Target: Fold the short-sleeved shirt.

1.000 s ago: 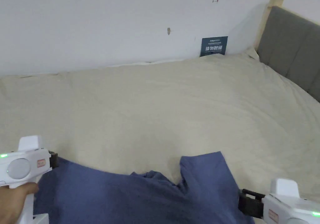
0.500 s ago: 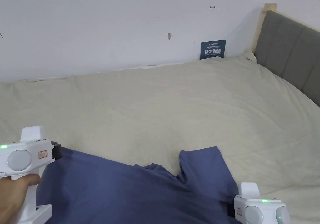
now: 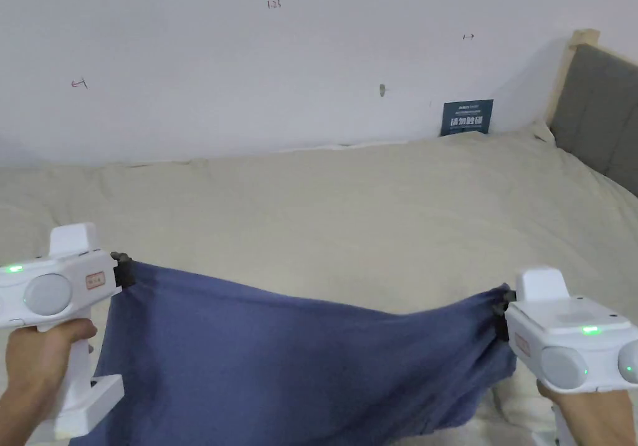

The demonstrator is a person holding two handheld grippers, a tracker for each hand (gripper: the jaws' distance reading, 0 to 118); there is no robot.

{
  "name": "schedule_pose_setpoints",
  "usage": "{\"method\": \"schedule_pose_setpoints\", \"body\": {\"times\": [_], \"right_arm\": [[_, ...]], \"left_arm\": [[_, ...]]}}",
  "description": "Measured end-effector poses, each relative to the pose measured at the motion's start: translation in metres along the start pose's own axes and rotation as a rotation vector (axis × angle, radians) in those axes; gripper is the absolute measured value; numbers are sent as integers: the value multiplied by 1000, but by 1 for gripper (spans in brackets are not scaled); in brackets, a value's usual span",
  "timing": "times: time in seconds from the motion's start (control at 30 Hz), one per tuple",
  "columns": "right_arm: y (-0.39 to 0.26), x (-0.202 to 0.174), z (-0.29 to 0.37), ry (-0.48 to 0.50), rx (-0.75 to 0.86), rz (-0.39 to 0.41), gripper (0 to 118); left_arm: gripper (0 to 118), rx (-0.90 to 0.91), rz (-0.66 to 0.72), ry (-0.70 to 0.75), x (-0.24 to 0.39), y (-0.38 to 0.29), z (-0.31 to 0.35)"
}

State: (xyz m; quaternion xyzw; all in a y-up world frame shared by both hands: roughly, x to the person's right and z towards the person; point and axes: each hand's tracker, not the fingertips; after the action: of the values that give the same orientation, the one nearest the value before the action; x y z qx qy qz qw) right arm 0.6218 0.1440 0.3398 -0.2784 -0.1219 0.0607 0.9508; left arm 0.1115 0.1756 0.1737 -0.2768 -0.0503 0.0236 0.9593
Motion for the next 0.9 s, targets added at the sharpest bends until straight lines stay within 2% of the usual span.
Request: {"method": "schedule_pose_setpoints", "body": {"times": [0.07,0.17,0.5,0.7,0.9], "right_arm": [[38,-2,11,-7,81,41,3],[95,-2,21,3,192,50,3],[264,-8,42,62,487,-26,3],[319,-4,38,85,574,-96,3],[336,1,14,110,601,-129,3]], "left_arm": [[2,55,-1,23,-11,17,15],[2,127,13,49,-29,53,39],[2,364,30,145,-64,190,93],[2,448,65,172,-59,240,107],[2,466,142,155,-60,254,76]]}}
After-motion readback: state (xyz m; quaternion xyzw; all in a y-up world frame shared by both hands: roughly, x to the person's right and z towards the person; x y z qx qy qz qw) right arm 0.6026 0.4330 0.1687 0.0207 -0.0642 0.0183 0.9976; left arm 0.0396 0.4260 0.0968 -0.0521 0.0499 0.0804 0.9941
